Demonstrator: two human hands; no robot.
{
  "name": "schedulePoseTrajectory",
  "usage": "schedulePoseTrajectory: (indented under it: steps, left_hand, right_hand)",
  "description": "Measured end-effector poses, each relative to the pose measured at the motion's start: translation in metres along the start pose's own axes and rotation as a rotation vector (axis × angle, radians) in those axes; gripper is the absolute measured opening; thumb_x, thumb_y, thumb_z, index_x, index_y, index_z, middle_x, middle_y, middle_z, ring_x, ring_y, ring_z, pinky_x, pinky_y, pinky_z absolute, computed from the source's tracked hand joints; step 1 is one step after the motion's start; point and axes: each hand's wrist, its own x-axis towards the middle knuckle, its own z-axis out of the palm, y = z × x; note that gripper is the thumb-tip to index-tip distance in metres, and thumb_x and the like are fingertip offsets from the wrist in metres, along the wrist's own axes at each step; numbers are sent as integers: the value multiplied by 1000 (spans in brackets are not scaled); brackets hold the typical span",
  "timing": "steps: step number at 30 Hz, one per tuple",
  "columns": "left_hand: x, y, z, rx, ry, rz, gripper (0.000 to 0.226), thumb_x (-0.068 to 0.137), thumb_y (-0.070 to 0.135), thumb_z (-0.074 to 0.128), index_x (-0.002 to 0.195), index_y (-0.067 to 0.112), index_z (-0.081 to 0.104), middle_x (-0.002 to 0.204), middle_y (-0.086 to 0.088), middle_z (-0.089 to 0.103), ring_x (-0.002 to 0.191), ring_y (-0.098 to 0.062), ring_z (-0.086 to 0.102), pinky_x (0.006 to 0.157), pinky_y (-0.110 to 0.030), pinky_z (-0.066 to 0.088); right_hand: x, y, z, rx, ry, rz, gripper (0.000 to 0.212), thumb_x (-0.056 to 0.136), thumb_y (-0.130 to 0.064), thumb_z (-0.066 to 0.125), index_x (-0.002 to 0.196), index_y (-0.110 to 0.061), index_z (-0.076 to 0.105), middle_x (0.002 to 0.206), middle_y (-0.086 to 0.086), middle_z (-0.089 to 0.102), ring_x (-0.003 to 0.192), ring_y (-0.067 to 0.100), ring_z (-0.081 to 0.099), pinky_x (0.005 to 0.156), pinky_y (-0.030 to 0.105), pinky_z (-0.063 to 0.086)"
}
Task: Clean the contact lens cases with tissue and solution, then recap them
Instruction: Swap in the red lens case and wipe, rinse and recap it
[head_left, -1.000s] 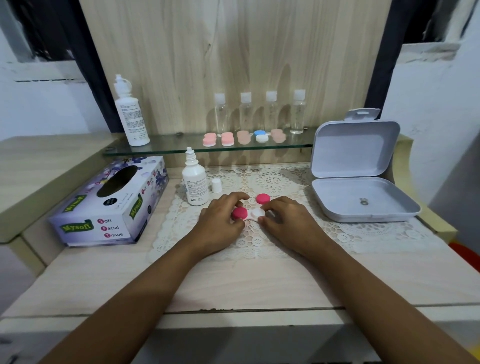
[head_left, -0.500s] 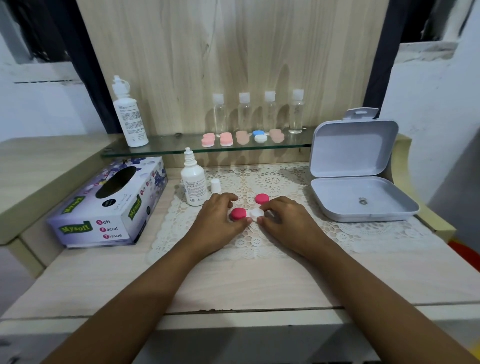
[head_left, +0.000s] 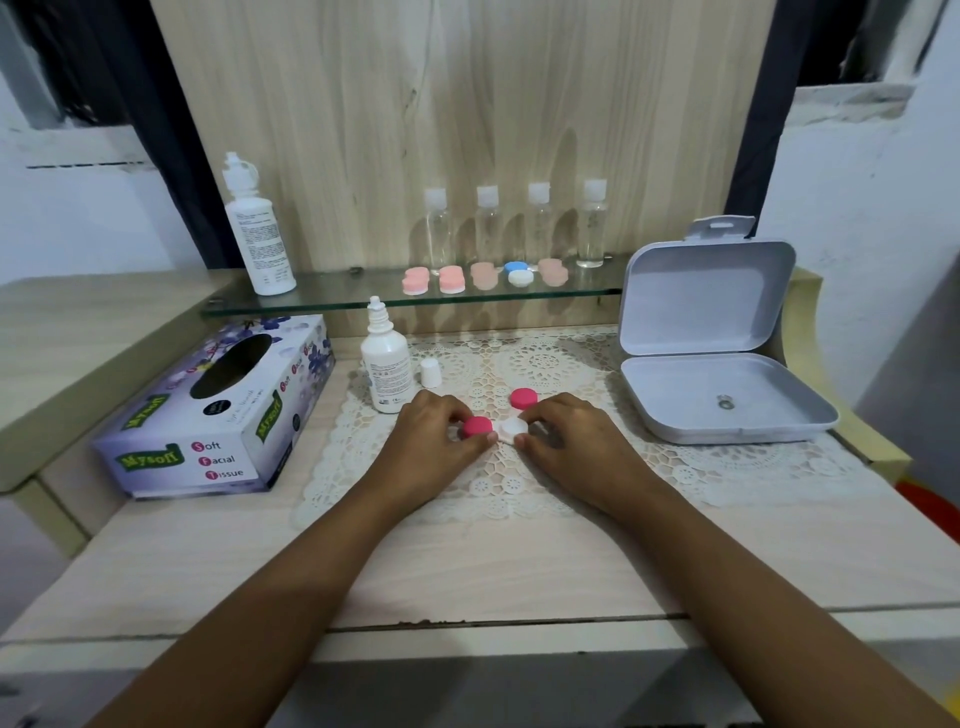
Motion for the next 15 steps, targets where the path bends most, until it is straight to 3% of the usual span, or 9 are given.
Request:
schedulePoseTrajectory:
  steps: [3,8,12,15]
  left_hand:
    - [0,1,-3,-32,-3,52,25,82,26,70,98,7,70,88,3,54,81,-5,49,65,0,35]
    - [0,-1,-3,-50,-11,33,27,82,28,70,105,13,69,103,0,56,92,-7,52,74,-10,36]
    - [-2,0,-3,-32,0,47,26,83,28,69,104,14,69,97,3,56,88,-6,50,67,-2,35]
    - [-3,-1,-3,-24,-20,65,24,86,26,65,107,15,66,102,2,56,92,-6,49,71,-6,33]
  right_hand:
    - [0,0,0,-4,-4,-5,28,89,-29,58,113,-17,62,118,4,58,106,18,50,77,19,31]
    - [-1,-1,-1,-8,-10,-15,26,88,-28,58,111,-16,63,116,5,58,104,19,51,76,21,32]
    - [-1,-1,0,-7,-4,-7,26,89,-27,57,112,-16,62,116,5,57,104,20,51,80,24,35]
    - [-2,-1,1,-8,-4,-3,29,89,-25,56,115,-13,61,116,7,58,106,22,52,81,23,35]
